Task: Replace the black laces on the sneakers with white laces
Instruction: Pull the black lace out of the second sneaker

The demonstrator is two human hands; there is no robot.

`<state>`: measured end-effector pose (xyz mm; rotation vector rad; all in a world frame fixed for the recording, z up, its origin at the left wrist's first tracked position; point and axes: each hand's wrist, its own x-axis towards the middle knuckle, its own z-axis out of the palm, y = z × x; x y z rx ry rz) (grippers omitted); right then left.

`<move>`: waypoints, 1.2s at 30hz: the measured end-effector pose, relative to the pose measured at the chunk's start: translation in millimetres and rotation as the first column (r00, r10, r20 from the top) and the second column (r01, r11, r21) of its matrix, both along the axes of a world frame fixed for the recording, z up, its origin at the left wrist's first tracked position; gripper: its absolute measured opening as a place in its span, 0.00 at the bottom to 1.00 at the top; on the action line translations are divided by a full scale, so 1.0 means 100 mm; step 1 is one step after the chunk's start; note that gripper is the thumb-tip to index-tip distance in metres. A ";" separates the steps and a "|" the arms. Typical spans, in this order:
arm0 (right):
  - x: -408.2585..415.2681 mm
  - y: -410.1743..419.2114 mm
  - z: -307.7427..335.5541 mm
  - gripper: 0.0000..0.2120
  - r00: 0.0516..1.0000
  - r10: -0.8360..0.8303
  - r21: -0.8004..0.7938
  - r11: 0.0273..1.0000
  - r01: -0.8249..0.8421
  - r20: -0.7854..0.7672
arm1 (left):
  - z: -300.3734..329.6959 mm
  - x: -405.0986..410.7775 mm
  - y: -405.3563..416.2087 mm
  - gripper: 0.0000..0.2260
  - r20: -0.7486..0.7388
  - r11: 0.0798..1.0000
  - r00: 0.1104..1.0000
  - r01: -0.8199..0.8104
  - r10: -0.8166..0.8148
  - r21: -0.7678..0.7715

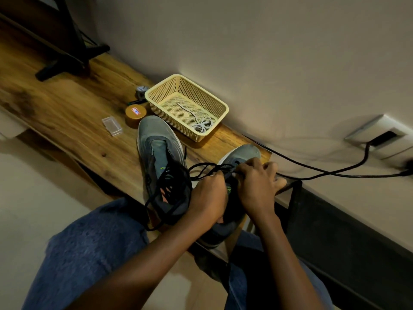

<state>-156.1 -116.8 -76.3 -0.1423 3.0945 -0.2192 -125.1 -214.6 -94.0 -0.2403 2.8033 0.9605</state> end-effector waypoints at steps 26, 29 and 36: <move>-0.08 0.03 -0.10 0.15 0.987 -0.022 -0.131 0.990 0.043 0.160 | 0.03 0.00 0.01 0.12 0.012 1.000 1.000 0.007 -0.007 -0.029; -0.09 0.03 -0.06 0.13 0.992 -0.072 -0.196 0.976 0.091 0.106 | 0.00 0.00 0.02 0.11 0.002 1.000 1.000 -0.004 0.004 -0.025; -0.09 0.05 0.01 0.19 0.976 -0.160 -0.255 0.947 0.194 0.147 | 0.02 0.00 0.00 0.11 0.018 1.000 1.000 -0.002 0.002 0.005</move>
